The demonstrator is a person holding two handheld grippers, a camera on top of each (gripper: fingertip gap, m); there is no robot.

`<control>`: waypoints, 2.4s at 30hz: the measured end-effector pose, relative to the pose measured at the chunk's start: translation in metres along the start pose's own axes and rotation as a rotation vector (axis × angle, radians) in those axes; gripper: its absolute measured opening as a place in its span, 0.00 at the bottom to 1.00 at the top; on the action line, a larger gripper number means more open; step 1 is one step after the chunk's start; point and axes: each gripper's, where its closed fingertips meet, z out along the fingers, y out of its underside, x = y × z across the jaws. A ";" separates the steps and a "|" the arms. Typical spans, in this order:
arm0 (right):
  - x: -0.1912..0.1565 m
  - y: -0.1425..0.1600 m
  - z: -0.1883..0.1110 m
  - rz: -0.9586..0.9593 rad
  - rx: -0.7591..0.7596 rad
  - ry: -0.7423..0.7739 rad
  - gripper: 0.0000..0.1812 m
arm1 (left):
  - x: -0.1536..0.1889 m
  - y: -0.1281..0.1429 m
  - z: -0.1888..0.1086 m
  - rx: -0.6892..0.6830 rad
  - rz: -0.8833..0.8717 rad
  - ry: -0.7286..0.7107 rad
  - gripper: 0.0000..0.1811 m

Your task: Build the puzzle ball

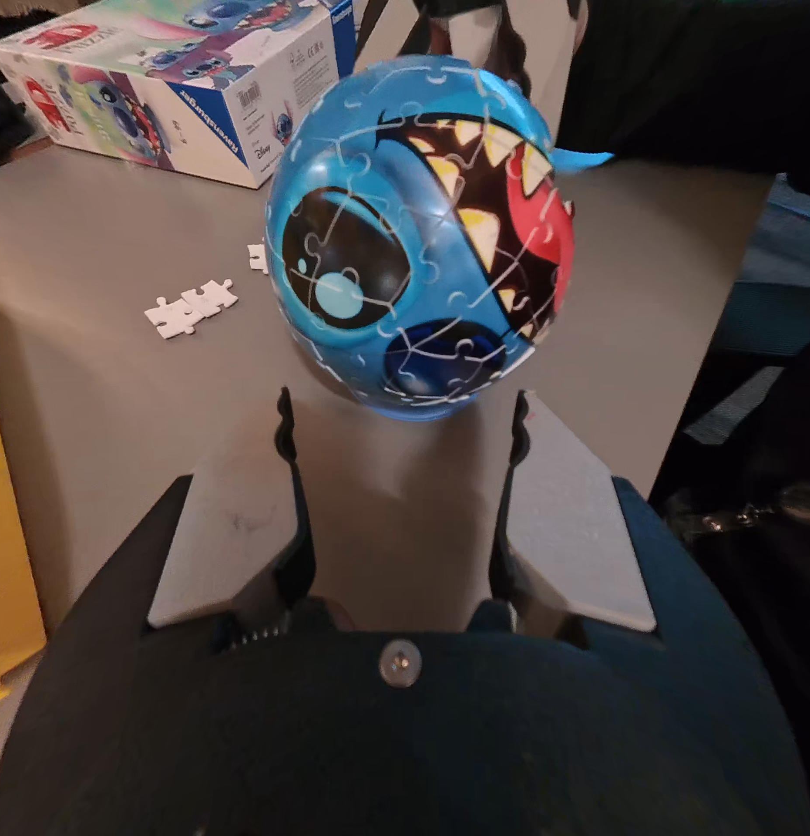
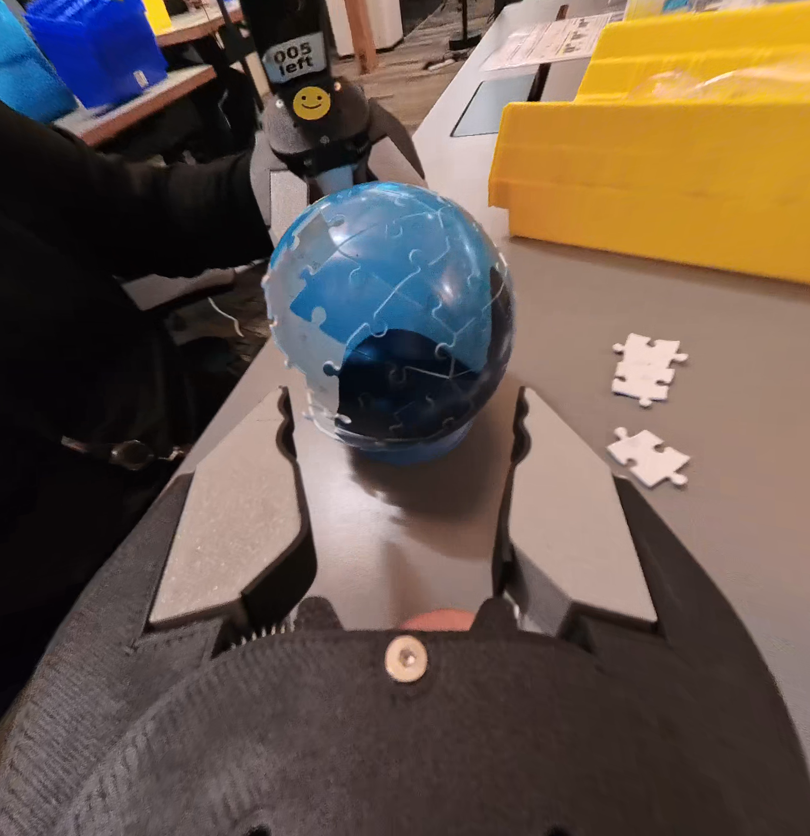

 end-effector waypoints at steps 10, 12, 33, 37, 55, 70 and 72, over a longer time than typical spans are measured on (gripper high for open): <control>0.010 -0.021 -0.006 0.588 0.104 -0.212 0.46 | 0.020 -0.009 0.015 0.033 -0.232 0.085 0.55; 0.013 -0.018 -0.003 0.644 0.089 -0.207 0.53 | 0.018 -0.008 0.018 0.023 -0.211 0.057 0.54; 0.007 -0.051 0.019 -0.121 0.267 0.082 0.60 | -0.062 -0.034 -0.010 -0.274 0.911 -0.677 0.50; 0.013 -0.050 0.022 -0.169 0.288 0.126 0.60 | -0.068 -0.045 -0.024 -0.326 1.103 -0.810 0.47; 0.020 -0.047 0.024 -0.076 0.257 0.148 0.60 | -0.071 -0.033 -0.018 -0.308 0.967 -0.811 0.45; 0.045 -0.058 0.083 0.430 0.088 -0.189 0.62 | -0.064 0.018 -0.042 -0.255 0.308 -0.565 0.45; 0.045 -0.057 0.091 0.437 0.064 -0.206 0.62 | -0.063 0.024 -0.045 -0.254 0.272 -0.551 0.45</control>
